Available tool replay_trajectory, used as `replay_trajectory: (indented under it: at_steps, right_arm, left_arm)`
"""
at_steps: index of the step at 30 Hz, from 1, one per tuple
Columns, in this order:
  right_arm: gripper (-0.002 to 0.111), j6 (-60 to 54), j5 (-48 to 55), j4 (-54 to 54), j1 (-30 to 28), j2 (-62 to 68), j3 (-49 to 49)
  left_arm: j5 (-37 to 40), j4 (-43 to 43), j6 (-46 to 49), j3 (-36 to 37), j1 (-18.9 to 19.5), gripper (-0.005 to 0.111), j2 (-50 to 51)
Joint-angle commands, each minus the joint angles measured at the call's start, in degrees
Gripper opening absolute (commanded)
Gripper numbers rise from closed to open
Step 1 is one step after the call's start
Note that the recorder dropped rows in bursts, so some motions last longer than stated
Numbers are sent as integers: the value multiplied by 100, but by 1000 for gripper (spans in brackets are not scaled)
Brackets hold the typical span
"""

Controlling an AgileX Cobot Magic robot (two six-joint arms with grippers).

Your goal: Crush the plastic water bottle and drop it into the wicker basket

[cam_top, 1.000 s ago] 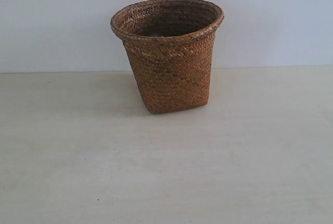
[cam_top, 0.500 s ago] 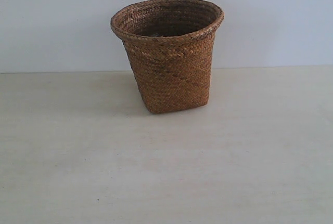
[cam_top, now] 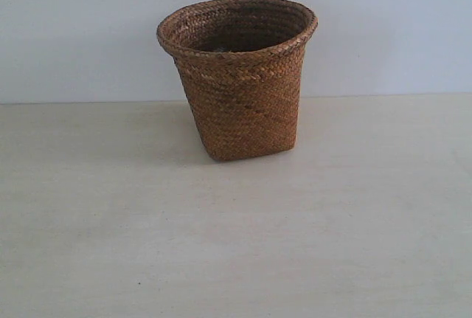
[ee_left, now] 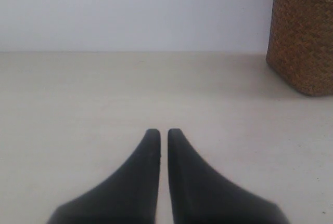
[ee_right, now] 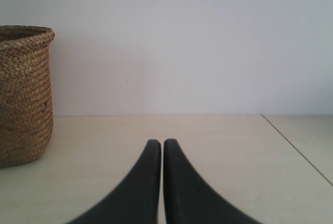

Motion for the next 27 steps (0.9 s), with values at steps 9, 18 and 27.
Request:
replay_trajectory:
  at_steps: [9,18,27]
  right_arm:
    - [0,253,-32,14,-18,-33,3]
    - [0,1060,165,-282,-18,-531,388]
    - [0,1024,1721,-653,-18,-635,388]
  left_arm:
    - [2,-60,35,14,29,4,-15]
    - [-12,-60,35,14,29,4,-15]
    - [-12,-60,35,14,29,4,-15]
